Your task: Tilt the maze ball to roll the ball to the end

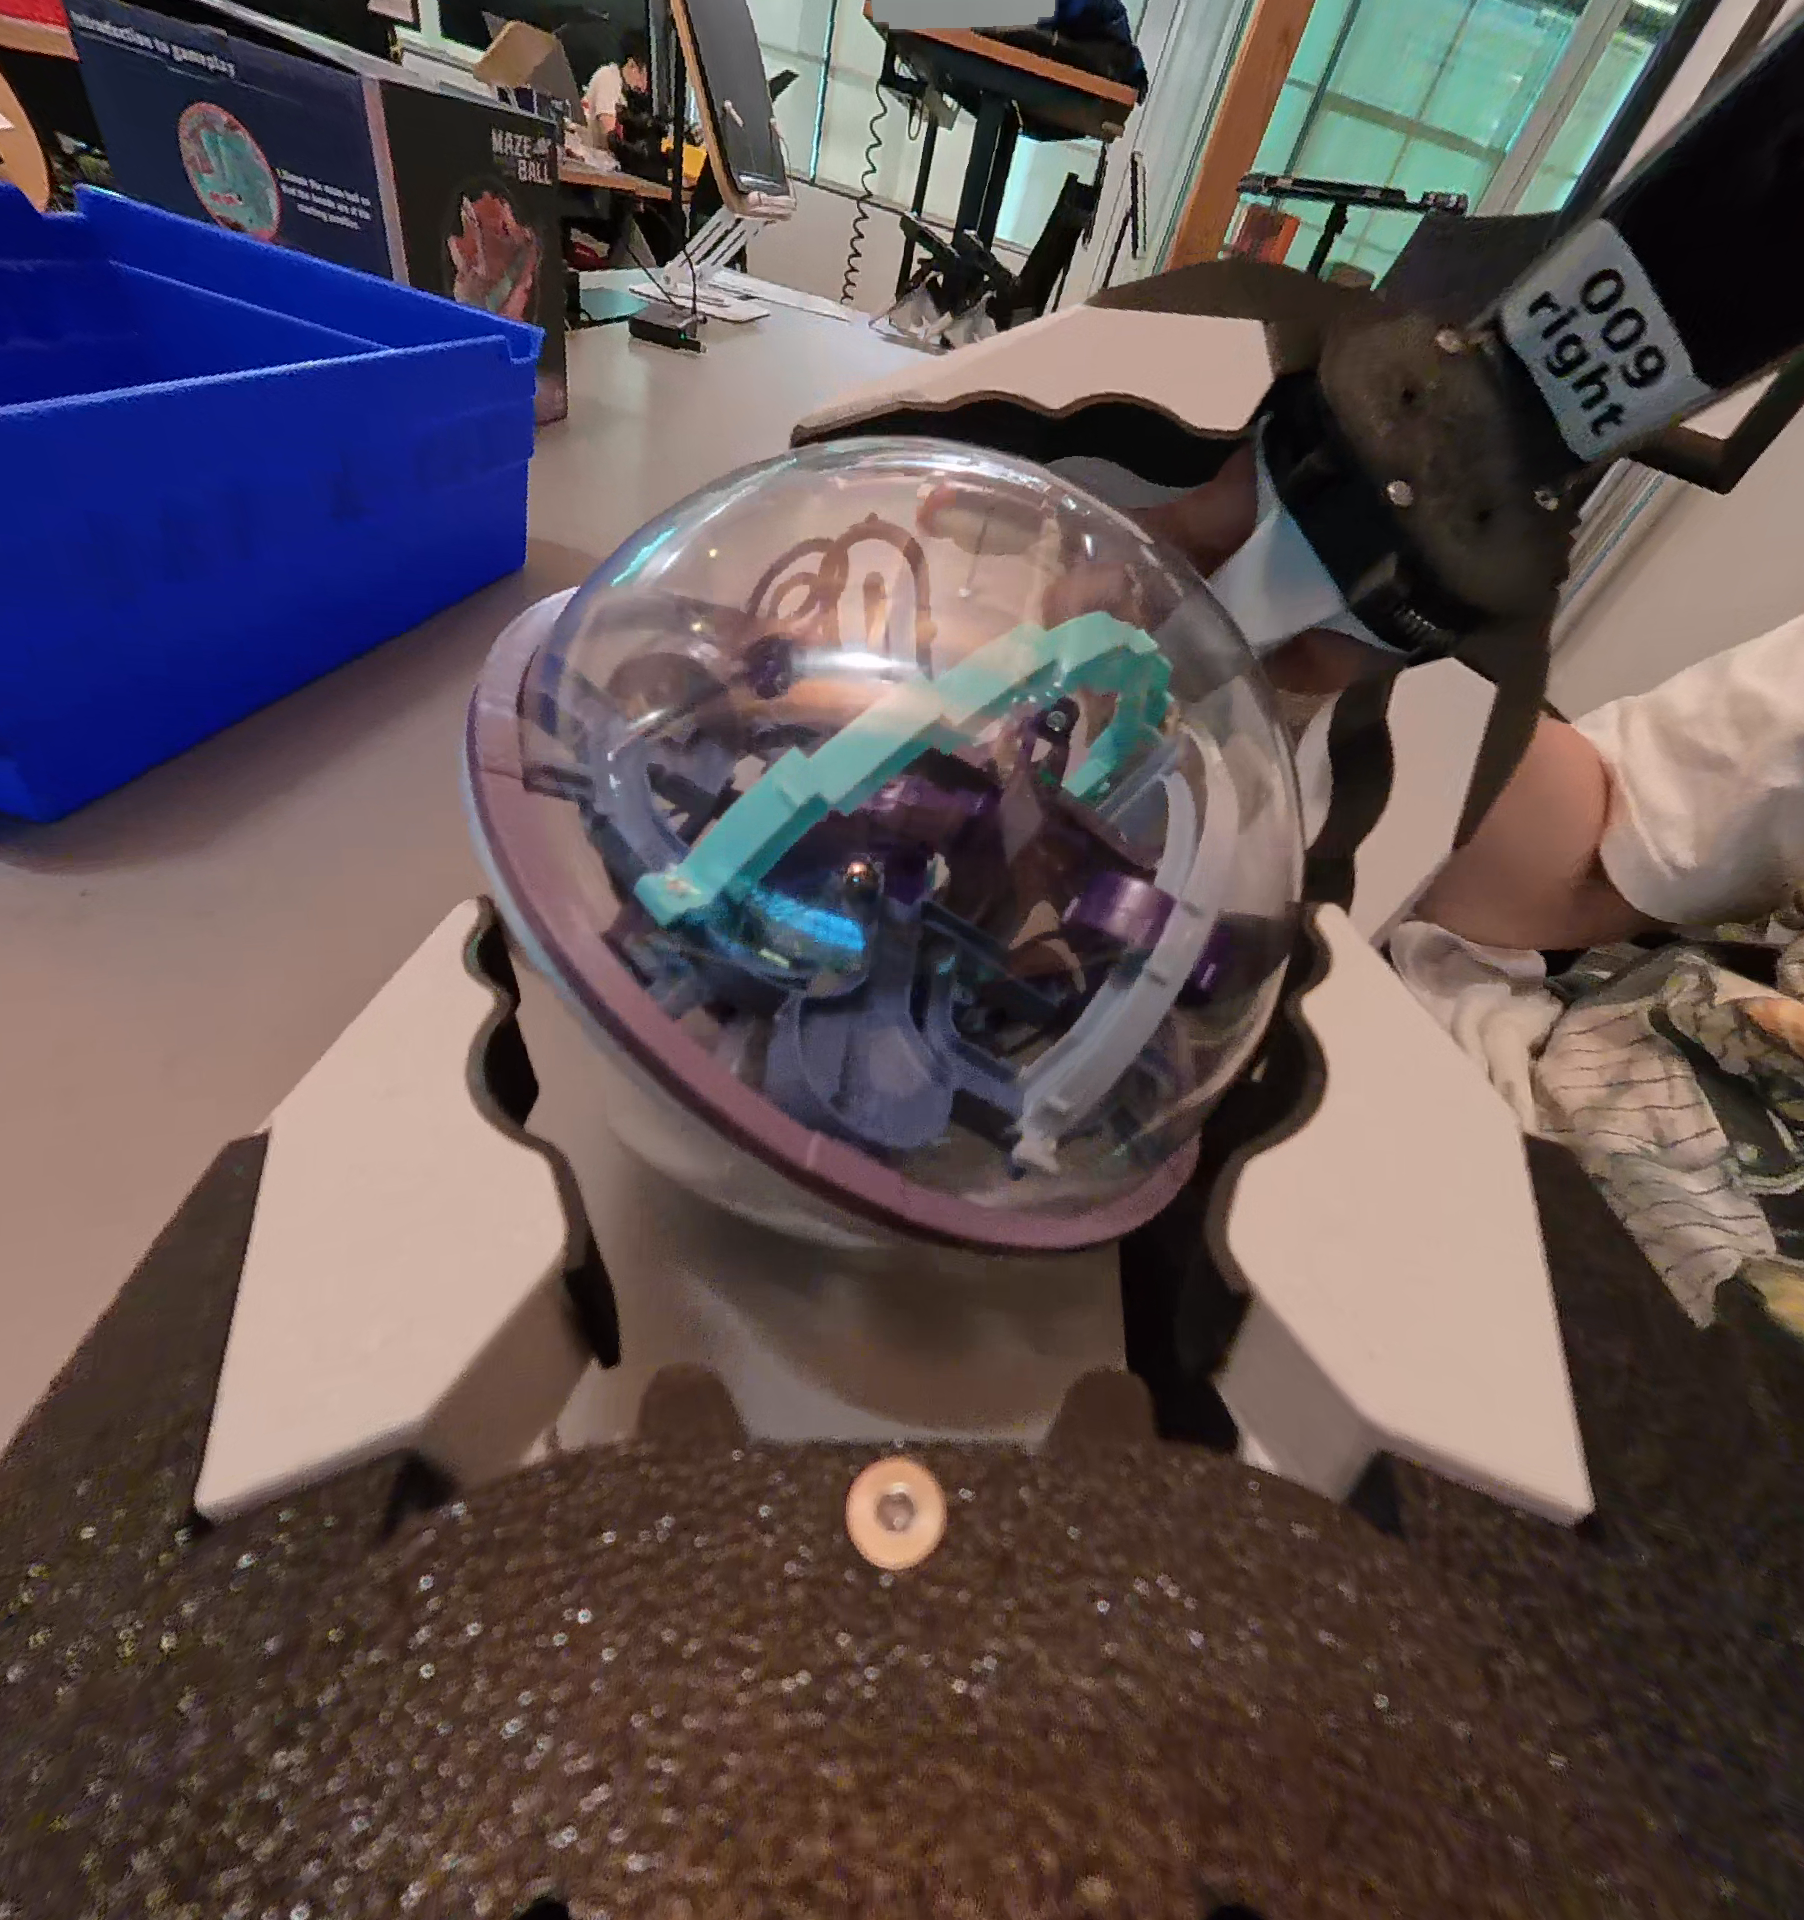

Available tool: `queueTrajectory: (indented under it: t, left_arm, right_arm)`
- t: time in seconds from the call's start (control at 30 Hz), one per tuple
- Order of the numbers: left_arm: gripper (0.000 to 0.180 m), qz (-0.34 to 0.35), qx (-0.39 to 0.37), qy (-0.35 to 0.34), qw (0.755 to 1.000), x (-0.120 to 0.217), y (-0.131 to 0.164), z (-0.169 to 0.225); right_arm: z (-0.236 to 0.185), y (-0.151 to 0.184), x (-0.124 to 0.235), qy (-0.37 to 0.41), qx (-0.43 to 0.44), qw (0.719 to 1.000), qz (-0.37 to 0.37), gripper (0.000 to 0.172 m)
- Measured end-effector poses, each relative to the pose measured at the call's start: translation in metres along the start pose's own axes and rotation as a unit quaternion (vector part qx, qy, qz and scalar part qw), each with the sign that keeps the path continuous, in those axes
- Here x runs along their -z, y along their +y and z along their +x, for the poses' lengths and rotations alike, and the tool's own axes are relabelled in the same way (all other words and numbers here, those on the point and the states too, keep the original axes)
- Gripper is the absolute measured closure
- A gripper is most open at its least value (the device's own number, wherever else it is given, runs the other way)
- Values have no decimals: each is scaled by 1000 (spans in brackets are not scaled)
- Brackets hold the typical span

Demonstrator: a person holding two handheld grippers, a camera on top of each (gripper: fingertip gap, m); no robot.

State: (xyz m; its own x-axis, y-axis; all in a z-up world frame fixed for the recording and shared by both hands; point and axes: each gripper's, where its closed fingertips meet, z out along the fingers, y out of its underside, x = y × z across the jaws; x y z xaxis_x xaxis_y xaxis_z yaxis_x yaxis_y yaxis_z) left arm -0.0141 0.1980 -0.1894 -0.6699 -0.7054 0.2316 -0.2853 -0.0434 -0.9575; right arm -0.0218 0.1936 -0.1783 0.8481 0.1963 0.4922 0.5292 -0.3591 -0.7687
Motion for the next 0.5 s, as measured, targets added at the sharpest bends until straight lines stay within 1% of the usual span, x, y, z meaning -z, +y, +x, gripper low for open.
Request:
queueTrajectory:
  t: [0.1,0.2,0.27,0.33,0.37,0.4,0.47,0.5]
  left_arm:
    - [39,-4,-13,6,1000,-1,2,4]
    - [39,-10,-19,20,1000,0,4,9]
    - [39,-17,-28,27,999,-1,7,12]
    - [39,-20,-31,28,999,-4,7,14]
    - [39,-19,-29,27,999,-5,6,14]
    - [39,-16,-26,26,999,-7,4,14]
    - [39,-9,-25,25,999,-11,1,14]
    - [39,-7,-26,25,999,-13,0,14]
  right_arm:
    - [-4,-3,1,19,13,1000,6,25]
    - [-8,-8,7,17,10,999,28,28]
    - [-12,-9,14,-6,32,999,40,32]
    - [-18,-3,22,-51,75,995,39,25]
    - [-16,0,25,-64,85,994,36,27]
    - [-14,1,28,-76,86,993,39,29]
    - [-11,4,29,-107,74,990,49,27]
    - [-7,6,27,-108,68,990,54,26]
